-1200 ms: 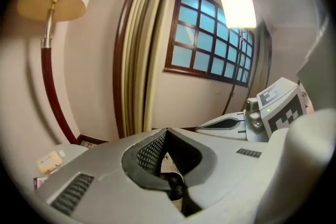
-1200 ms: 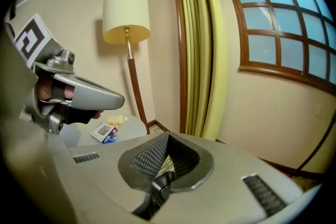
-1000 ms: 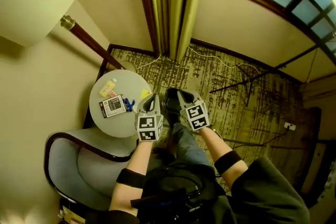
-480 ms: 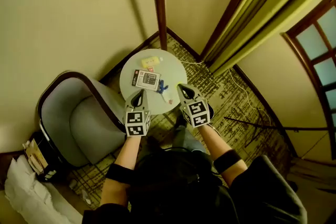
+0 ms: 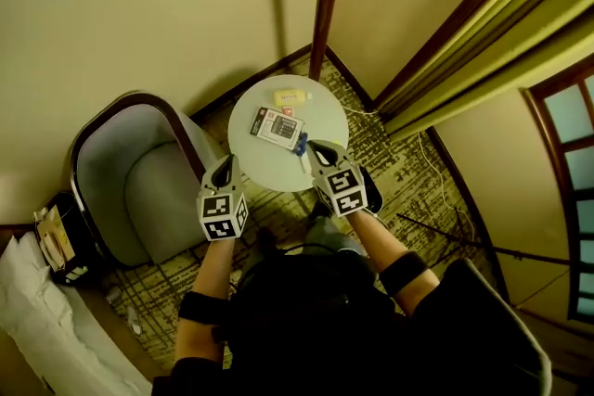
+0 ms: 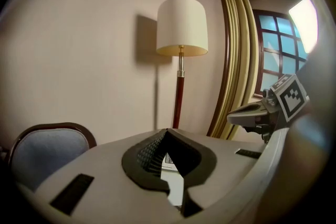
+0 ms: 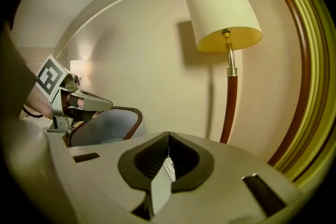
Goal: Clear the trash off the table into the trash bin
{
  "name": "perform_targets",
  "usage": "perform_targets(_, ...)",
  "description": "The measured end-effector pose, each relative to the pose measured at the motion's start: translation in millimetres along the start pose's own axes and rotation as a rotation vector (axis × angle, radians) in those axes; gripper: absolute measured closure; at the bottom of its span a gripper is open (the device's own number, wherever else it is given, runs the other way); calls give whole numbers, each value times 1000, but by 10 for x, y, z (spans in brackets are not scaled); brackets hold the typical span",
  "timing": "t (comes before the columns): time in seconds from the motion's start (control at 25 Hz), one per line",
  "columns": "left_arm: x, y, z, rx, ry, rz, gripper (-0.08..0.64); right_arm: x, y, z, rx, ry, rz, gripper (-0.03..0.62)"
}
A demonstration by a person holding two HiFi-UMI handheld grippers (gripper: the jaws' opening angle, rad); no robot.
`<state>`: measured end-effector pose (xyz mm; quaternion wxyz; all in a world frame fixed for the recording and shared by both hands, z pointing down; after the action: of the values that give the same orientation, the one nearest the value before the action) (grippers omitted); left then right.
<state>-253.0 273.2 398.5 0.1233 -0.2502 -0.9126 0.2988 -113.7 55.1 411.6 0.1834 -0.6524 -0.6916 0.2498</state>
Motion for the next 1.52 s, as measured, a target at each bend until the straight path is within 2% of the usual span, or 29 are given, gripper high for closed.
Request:
perform_targets(0.24,-23,-8,-9,6,22,-2,560,-79,18,-89,29,-21,-29,589)
perform_targets(0.44,-61,-143,-84,26,-1,-15,560,-154,-12,-309,97,-47,-68,565)
perform_targets(0.6,-157,-236,-123,51,-12,-47,560,-193,-109,-580,189,-59,-93,550)
perform_targets(0.72,-222,-334,-196,74,-23,-63,560,-211,-240,-807,270,-58,-76,482)
perform_targets(0.8,-278,-398,-236,92,-29,-76,560,-222,-360,-967,328,-65,-51,373)
perform_targets(1.08,-458,-611,-374,151,-52,-111,560,-293,-895,-1573,507,-108,-33,211)
perform_targets(1.2,-478,-729,-464,171,-46,-111,560,-350,-1209,-1866,580,-118,-58,184)
perform_targets(1.32,-506,-858,-568,185,-30,-105,560,-446,-1472,-2127,640,-131,-101,184)
perform_targets(1.52,-521,-1043,-709,198,-32,-98,560,-510,-1834,-2406,682,-173,-87,186)
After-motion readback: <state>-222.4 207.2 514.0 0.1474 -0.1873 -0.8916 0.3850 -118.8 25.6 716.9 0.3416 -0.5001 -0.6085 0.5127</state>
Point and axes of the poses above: the fingertips, and each gripper's own axes: y backward along the fingers, x to its left, z out of its top, the point moved 9 cm from there along y, backward along the fingers, and after that the axes turned 9 degrees about x, right-handed, at the moved point
